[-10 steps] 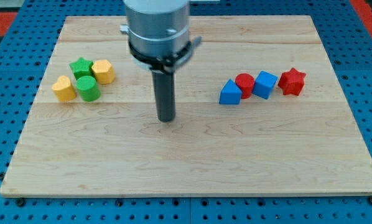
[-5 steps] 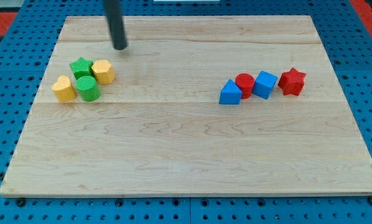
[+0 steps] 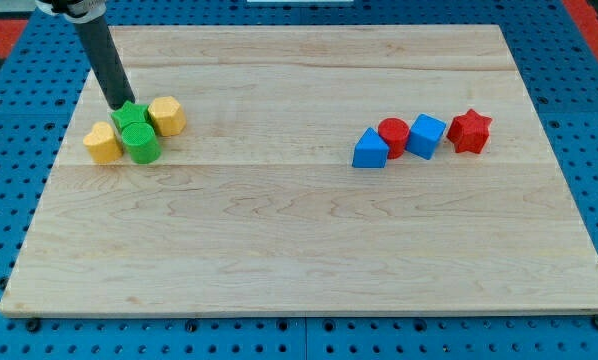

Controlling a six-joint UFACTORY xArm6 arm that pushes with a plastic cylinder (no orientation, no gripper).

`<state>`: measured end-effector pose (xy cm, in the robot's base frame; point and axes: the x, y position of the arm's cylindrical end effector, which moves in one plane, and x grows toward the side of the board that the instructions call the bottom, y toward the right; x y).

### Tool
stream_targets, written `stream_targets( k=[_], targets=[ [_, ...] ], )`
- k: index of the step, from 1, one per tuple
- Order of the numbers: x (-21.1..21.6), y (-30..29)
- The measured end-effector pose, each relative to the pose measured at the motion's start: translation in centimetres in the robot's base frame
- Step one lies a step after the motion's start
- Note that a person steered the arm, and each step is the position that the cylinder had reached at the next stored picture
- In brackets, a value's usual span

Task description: Move the green star to the bottom side of the yellow hexagon

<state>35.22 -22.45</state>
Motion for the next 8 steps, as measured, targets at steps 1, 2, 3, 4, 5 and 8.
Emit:
stream_targets(
  k=[1,2,3,4,5,8],
  targets=[
    [0.6,0.0],
    [0.8,0.0],
    [0.8,0.0],
    [0.7,0.0],
    [0.7,0.0],
    [3.8,-0.9]
  ],
)
